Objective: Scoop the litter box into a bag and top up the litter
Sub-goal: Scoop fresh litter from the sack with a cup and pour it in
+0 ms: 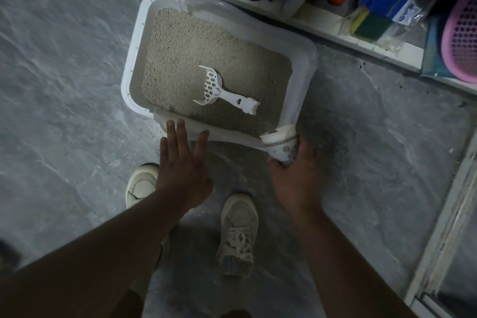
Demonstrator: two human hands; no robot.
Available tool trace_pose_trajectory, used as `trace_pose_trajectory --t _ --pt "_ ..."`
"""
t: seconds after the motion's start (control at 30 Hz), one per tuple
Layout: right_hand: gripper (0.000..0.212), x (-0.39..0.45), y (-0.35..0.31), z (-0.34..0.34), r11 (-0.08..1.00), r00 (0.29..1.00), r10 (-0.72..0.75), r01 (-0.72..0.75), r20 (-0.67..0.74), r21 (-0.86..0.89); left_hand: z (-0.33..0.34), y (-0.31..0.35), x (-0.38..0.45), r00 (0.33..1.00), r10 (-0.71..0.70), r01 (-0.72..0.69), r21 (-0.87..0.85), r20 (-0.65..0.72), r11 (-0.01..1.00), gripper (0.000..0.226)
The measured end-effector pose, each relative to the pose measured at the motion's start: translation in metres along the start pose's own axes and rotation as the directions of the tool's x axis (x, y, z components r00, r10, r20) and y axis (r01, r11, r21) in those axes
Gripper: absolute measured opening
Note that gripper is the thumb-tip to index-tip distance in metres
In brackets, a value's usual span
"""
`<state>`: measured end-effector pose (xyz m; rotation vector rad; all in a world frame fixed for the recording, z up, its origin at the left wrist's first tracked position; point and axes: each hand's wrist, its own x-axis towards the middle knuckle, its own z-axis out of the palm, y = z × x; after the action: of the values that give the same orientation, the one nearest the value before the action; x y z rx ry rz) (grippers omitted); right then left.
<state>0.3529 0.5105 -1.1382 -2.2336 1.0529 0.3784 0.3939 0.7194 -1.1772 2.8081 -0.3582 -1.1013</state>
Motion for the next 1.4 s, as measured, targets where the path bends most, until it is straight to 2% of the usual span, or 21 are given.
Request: trace_pose_trajectory --t 0.23,0.63,0.87,1.0,1.1,1.3,1.4 --pt "0.072 0.001 0.002 -0.004 0.986 0.998 -0.063 0.062 0.0 -0.154 0.0 0.0 -0.001 1.0 -0.006 0.006 0.005 0.004 1.0 0.118" --pt "0.07 0.0 0.001 -0.006 0.986 0.997 -0.081 0.077 -0.016 -0.148 0.0 0.001 0.0 1.0 -0.014 0.014 -0.02 -0.001 1.0 0.119" --pt "0.072 0.001 0.0 -0.011 0.987 0.993 -0.09 0.1 0.082 -0.129 0.0 0.001 -0.001 1.0 -0.012 0.012 -0.011 -0.003 1.0 0.119" --pt "0.074 -0.003 -0.005 -0.008 0.992 0.965 -0.129 0.127 0.23 0.021 -0.001 0.001 0.0 1.0 -0.009 0.008 -0.016 -0.008 1.0 0.12" --pt "0.075 0.0 -0.006 -0.007 0.994 0.975 -0.11 0.105 0.194 0.034 0.0 0.0 0.0 1.0 -0.013 0.013 -0.009 0.002 1.0 0.12" --pt "0.069 0.014 0.002 -0.016 0.991 0.988 -0.089 0.1 0.126 -0.088 0.0 0.0 0.001 1.0 -0.014 0.014 -0.013 -0.005 1.0 0.119" --pt "0.068 0.017 0.008 -0.019 0.98 0.988 -0.127 0.138 0.084 -0.142 0.001 0.0 0.0 1.0 -0.005 0.004 -0.013 -0.028 1.0 0.119"
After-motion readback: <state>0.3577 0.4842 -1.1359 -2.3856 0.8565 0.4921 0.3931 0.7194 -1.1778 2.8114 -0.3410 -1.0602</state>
